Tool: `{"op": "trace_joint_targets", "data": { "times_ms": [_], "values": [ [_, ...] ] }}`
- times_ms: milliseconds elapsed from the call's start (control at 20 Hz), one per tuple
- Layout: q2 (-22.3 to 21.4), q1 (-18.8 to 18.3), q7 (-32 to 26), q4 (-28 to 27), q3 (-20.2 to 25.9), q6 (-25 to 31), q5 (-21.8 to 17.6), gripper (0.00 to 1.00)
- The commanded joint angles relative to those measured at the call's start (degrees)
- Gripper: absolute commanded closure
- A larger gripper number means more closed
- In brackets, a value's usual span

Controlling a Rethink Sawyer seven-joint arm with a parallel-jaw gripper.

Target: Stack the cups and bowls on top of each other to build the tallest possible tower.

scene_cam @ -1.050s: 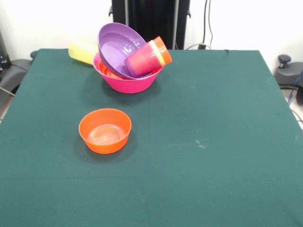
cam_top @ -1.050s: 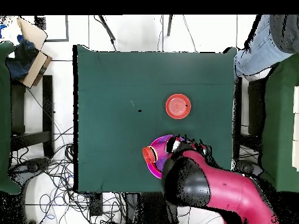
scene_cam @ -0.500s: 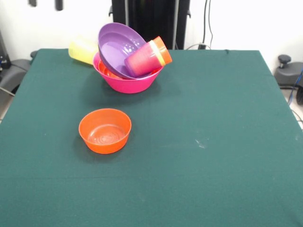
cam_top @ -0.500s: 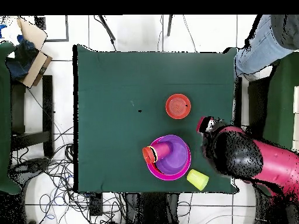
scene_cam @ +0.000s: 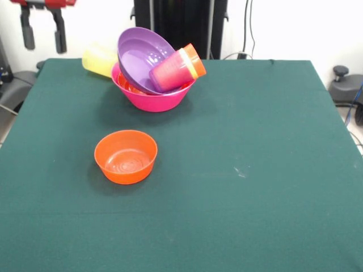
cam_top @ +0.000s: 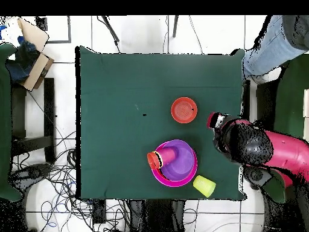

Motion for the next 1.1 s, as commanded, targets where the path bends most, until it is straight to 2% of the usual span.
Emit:
{"op": "trace_joint_targets", "data": {
  "times_ms": [50, 300, 450, 600, 900, 1100],
  "values": [
    [6.37, 0.14, -11.64, 0.56, 4.38, -1.97, -7.95, 0.0],
    [5.05, -3.59, -10.37, 6.08, 5.82, -4.37, -9.85, 0.0],
    [4.85, -6.8, -11.45, 7.96, 7.47, -4.55, -10.63, 0.0],
    [6.14, -9.32, -13.62, 6.28, 9.18, -3.02, -11.63, 0.0],
    [12.04, -13.45, -20.46, -1.91, 12.83, 3.42, -12.77, 0.0],
    [13.91, -16.08, -22.96, -3.54, 13.85, 4.53, -14.59, 0.0]
  ]
}}
